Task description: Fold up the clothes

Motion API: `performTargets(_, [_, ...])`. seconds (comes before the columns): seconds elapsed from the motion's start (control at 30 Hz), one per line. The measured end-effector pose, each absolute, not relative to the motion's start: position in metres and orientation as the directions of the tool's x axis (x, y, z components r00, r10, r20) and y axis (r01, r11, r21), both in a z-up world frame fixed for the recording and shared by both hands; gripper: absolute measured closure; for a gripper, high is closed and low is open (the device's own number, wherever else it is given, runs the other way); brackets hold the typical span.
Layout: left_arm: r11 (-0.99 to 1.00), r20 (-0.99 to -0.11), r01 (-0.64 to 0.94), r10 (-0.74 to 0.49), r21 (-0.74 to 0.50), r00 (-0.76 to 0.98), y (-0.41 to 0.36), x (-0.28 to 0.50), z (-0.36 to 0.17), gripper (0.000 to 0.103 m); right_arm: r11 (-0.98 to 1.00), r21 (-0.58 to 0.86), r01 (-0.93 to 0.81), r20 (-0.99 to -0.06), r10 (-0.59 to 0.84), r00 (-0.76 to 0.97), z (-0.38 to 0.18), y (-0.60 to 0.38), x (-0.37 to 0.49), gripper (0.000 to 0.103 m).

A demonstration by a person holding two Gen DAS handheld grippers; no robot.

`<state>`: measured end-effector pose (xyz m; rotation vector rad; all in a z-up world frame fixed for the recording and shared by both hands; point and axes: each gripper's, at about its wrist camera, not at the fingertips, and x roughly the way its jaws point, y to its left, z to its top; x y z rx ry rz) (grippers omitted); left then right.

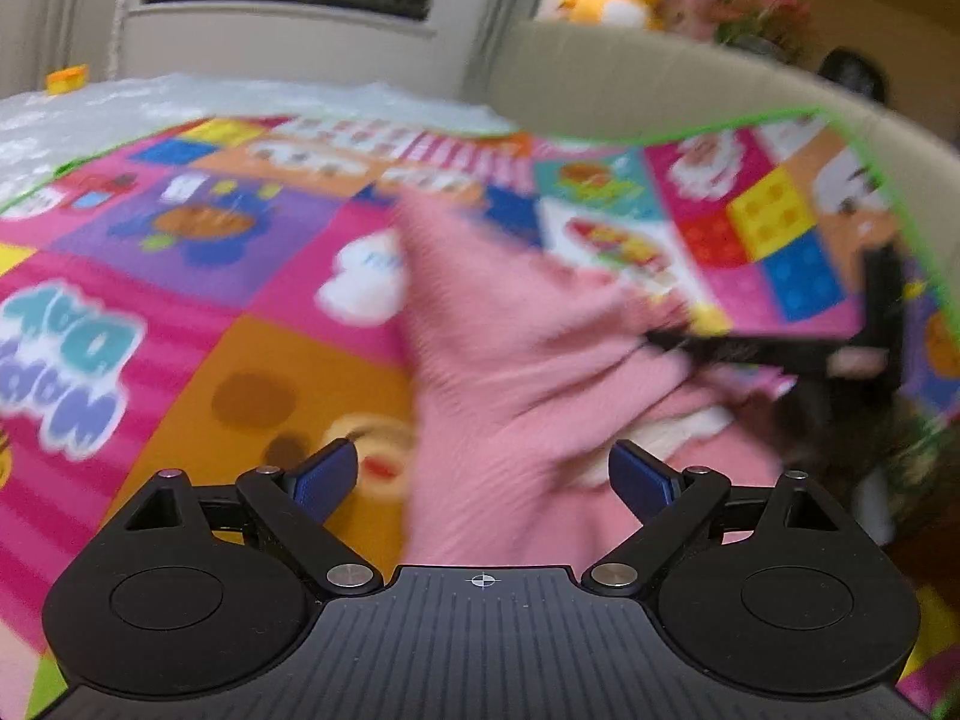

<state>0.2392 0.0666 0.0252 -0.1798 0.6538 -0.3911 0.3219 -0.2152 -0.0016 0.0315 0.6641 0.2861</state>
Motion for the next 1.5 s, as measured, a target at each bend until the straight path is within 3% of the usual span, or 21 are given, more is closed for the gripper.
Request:
performTargets(0.13, [0.880, -0.468, 0.372, -0.472, -0.296, 0.747, 0.049, 0.249, 0.052, 0.007, 0.959, 0.116, -0.258, -0.594, 0.275, 0.756, 0.000, -0.215, 0.318, 0.066])
performTargets(0.2, [0.878, -0.461, 0.390, -0.478, -0.278, 0.747, 0.036, 0.264, 0.054, 0.007, 0.958, 0.118, -0.260, -0.589, 0.279, 0.759, 0.001, -0.216, 0.316, 0.060])
performTargets(0.27, [0.882, -0.478, 0.393, -0.471, -0.260, 0.742, 0.026, 0.283, 0.049, 0.007, 0.962, 0.106, -0.253, -0.572, 0.267, 0.776, 0.010, -0.218, 0.312, 0.034])
performTargets(0.3, [0.887, -0.491, 0.389, -0.463, -0.250, 0.738, 0.023, 0.291, 0.045, 0.007, 0.963, 0.088, -0.257, -0.549, 0.262, 0.794, 0.017, -0.220, 0.307, 0.031])
performTargets(0.53, [0.907, -0.540, 0.355, -0.420, -0.227, 0.729, 0.028, 0.322, 0.021, 0.007, 0.941, 0.030, -0.338, -0.419, 0.318, 0.850, 0.057, -0.225, 0.279, 0.030])
performTargets(0.63, [0.919, -0.562, 0.321, -0.395, -0.230, 0.727, 0.035, 0.327, 0.010, 0.007, 0.921, 0.077, -0.381, -0.446, 0.373, 0.813, 0.050, -0.220, 0.284, 0.030])
performTargets(0.83, [0.932, -0.574, 0.290, -0.362, -0.218, 0.734, 0.054, 0.324, 0.002, 0.007, 0.943, 0.092, -0.321, -0.595, 0.310, 0.741, 0.001, -0.211, 0.303, 0.030])
performTargets(1.1, [0.929, -0.541, 0.286, -0.370, -0.236, 0.756, 0.074, 0.299, 0.011, 0.006, 0.941, 0.118, -0.317, -0.521, 0.331, 0.787, 0.027, -0.223, 0.289, 0.030])
performTargets(1.2, [0.915, -0.528, 0.331, -0.403, -0.231, 0.748, 0.073, 0.287, 0.015, 0.006, 0.937, 0.142, -0.319, -0.527, 0.345, 0.777, 0.031, -0.222, 0.295, 0.037])
performTargets(1.23, [0.910, -0.525, 0.350, -0.415, -0.223, 0.743, 0.070, 0.283, 0.017, 0.005, 0.935, 0.138, -0.328, -0.537, 0.349, 0.768, 0.030, -0.217, 0.301, 0.047])
performTargets(1.27, [0.904, -0.522, 0.369, -0.426, -0.216, 0.739, 0.068, 0.280, 0.019, 0.005, 0.932, 0.134, -0.336, -0.546, 0.352, 0.760, 0.029, -0.212, 0.306, 0.066])
performTargets(1.33, [0.888, -0.503, 0.406, -0.457, -0.214, 0.734, 0.062, 0.275, 0.026, 0.005, 0.924, 0.159, -0.349, -0.552, 0.376, 0.744, 0.033, -0.204, 0.317, 0.083])
performTargets(1.5, [0.867, -0.468, 0.423, -0.499, -0.264, 0.730, 0.060, 0.290, 0.035, 0.002, 0.885, 0.340, -0.319, -0.455, 0.452, 0.767, 0.062, -0.217, 0.338, 0.084])
